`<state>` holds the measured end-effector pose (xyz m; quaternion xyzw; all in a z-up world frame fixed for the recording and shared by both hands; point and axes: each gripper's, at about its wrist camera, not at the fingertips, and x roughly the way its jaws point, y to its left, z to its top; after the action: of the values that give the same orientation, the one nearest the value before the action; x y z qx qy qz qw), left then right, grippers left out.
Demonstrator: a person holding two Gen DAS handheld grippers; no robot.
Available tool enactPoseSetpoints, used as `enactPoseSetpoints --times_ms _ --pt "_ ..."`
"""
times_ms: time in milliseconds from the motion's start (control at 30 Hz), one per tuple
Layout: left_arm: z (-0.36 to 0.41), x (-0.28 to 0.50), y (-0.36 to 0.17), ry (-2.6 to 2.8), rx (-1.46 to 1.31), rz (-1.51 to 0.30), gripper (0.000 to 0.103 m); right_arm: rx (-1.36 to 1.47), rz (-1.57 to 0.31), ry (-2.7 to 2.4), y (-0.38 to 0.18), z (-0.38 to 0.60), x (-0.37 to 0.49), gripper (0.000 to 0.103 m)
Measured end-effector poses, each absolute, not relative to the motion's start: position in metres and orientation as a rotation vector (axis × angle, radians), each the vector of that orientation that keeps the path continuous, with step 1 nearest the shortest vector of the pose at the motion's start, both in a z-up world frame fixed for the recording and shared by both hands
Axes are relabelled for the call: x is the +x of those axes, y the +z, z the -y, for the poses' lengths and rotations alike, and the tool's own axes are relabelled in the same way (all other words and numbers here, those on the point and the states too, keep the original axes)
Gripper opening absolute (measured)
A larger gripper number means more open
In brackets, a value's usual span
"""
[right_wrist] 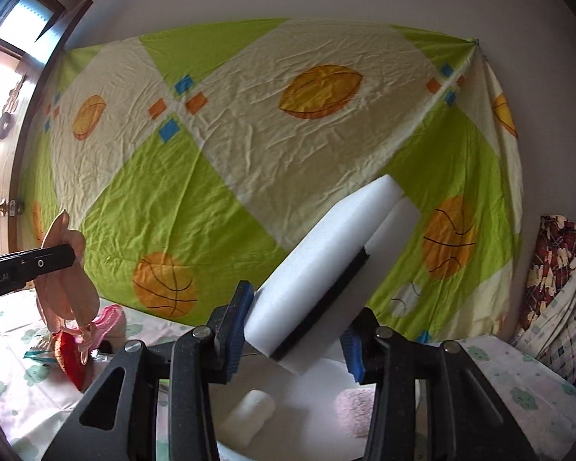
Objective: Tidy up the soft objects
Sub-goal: 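Carry the sponge block and pink cloth up over the cookie tin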
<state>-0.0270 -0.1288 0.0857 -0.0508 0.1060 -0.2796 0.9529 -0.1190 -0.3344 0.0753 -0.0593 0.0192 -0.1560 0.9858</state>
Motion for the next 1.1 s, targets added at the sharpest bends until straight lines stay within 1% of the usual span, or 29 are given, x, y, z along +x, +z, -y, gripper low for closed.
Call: enactPoseSetpoints --times_ms 200,500,867,1100 --pt "0.167 -0.022 0.088 -0.617 -0.074 -0.224 0.01 -0.129 -0.049 -0.388 0.075 0.372 -0.117 0.045" --pt "0.216 -0.003 0.079 -0.674 -0.098 -0.288 0.01 -0.142 -0.093 -0.456 0.068 0.406 -0.105 0.045" --pt "0.278 0.02 0.055 -0.685 -0.071 -0.391 0.01 -0.13 -0.239 -0.449 0.045 0.428 -0.074 0.045" --pt "0.3 0.032 0.043 -0.675 -0.057 -0.44 0.01 -0.105 -0.307 -0.413 0.037 0.436 -0.062 0.045"
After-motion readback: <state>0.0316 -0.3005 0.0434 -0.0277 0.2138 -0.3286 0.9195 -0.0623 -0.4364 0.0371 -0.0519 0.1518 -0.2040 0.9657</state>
